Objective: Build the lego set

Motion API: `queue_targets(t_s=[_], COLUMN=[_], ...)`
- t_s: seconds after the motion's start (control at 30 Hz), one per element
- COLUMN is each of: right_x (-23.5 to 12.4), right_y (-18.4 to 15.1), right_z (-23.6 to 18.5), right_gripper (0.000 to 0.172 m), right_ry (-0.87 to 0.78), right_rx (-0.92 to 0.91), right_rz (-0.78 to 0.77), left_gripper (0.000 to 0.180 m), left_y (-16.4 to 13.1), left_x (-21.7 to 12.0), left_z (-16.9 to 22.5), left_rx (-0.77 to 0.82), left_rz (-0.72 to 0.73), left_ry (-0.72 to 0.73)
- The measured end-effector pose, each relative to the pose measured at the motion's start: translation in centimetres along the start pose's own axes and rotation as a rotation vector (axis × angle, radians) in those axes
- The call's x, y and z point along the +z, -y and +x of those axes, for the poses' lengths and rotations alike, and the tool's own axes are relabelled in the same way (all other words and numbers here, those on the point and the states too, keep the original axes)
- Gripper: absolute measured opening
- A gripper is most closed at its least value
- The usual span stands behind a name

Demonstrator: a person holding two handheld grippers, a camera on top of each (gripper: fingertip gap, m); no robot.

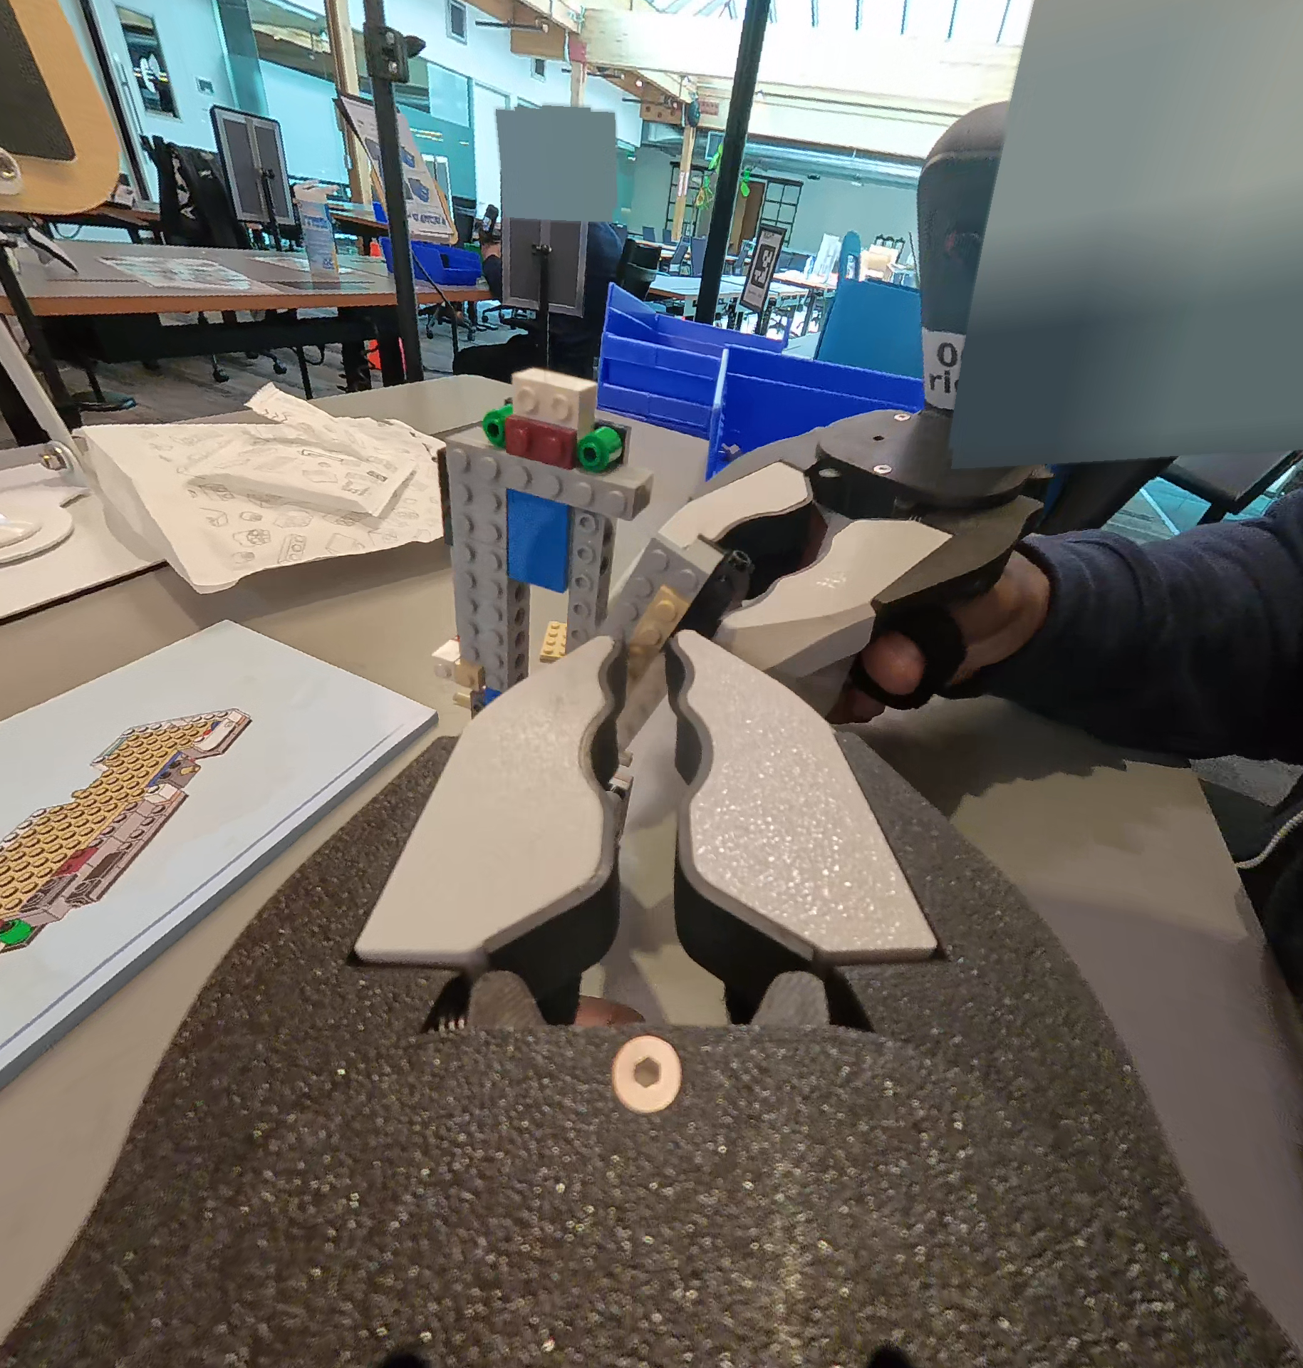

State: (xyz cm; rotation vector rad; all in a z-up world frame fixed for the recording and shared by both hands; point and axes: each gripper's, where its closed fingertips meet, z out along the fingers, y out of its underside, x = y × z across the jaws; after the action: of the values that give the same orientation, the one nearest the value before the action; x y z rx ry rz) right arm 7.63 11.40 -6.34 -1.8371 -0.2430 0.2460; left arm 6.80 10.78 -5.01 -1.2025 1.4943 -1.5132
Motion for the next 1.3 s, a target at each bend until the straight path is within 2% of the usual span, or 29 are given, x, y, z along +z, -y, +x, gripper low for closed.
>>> queue_targets(t_s=[0.33,0.57,1.3], right_x=[0.7,0.7,1.1], right_y=[0.8,1.0,1.1], right_z=[0.6,0.7,1.3], right_gripper=[0.032,0.026,0.020], right_ry=[0.065,0.028,0.065], right_rx=[-0.003,-0.024,0.013], right_rz=[0.011,0.037,0.064], left_gripper=[0.009,0.009,0.010], left_y=[0.5,0.6,0.8], left_x=[-0.1,0.1,0.6], left_z=[-1.3,-1.6,-2.6], left_rx=[-0.048,-0.057,-0.013], left_rz=[0.001,-0.002,-0.010], left_ry=[0.023,0.027,0.050])
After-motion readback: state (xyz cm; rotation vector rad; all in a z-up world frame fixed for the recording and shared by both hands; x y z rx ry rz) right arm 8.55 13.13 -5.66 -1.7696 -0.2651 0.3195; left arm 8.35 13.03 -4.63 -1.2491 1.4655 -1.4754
